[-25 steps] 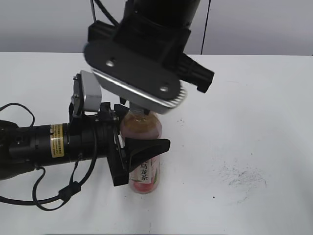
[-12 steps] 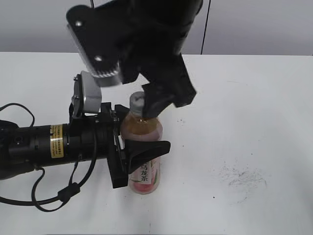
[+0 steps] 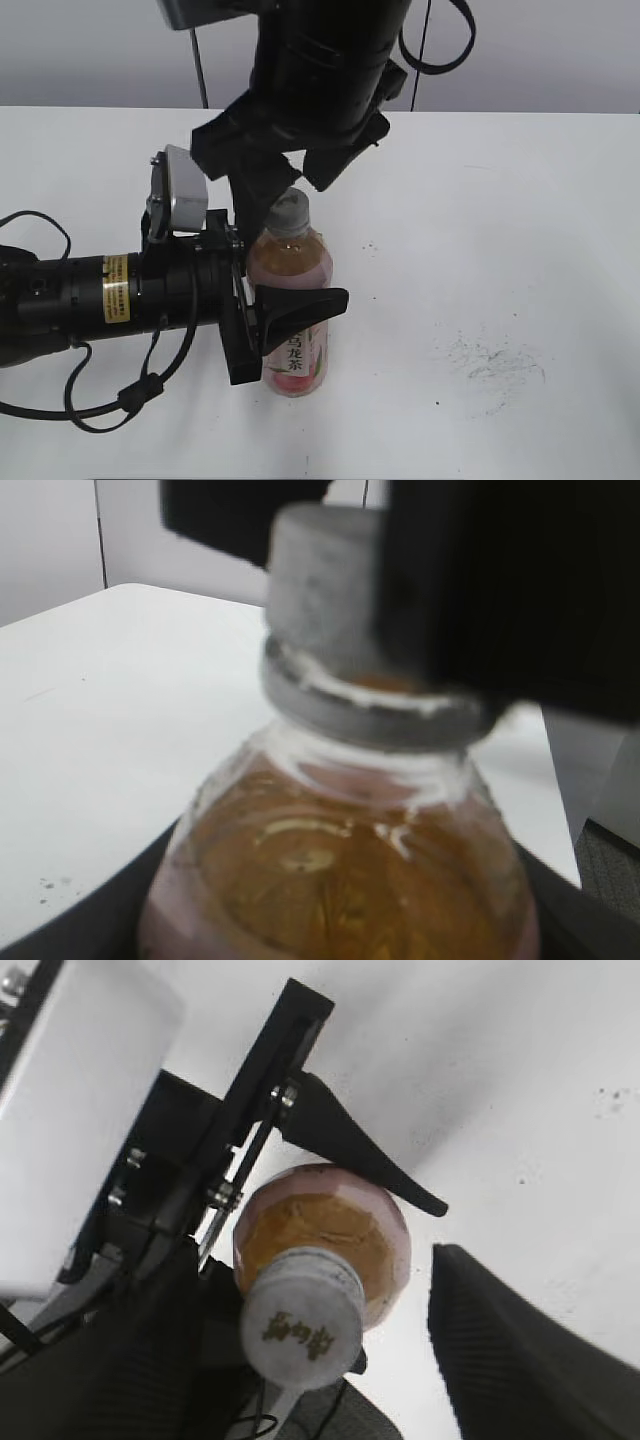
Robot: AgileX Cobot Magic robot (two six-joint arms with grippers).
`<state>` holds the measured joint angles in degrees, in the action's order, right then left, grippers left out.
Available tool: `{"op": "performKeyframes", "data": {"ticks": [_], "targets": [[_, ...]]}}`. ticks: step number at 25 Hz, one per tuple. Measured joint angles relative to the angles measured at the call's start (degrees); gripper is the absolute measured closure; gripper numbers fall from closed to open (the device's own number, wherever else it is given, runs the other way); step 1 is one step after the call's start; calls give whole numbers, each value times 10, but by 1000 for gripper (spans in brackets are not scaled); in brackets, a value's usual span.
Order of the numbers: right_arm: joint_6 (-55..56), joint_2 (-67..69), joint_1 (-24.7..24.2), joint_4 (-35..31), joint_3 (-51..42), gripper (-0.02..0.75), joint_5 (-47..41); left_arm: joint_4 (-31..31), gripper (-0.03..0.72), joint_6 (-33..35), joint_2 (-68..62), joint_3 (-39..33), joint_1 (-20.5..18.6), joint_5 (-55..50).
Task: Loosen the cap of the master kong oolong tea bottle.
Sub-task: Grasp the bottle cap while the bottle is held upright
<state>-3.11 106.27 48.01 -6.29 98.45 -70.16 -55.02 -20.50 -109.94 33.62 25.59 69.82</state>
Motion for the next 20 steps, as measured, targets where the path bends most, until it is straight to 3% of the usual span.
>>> {"op": "performKeyframes", "data": {"ticks": [16, 20], "targets": [[55, -1, 0, -9, -20, 270, 0, 1, 243, 0, 0, 0, 0, 0], [55, -1, 0, -9, -21, 363, 0, 1, 243, 0, 0, 0, 0, 0]]}}
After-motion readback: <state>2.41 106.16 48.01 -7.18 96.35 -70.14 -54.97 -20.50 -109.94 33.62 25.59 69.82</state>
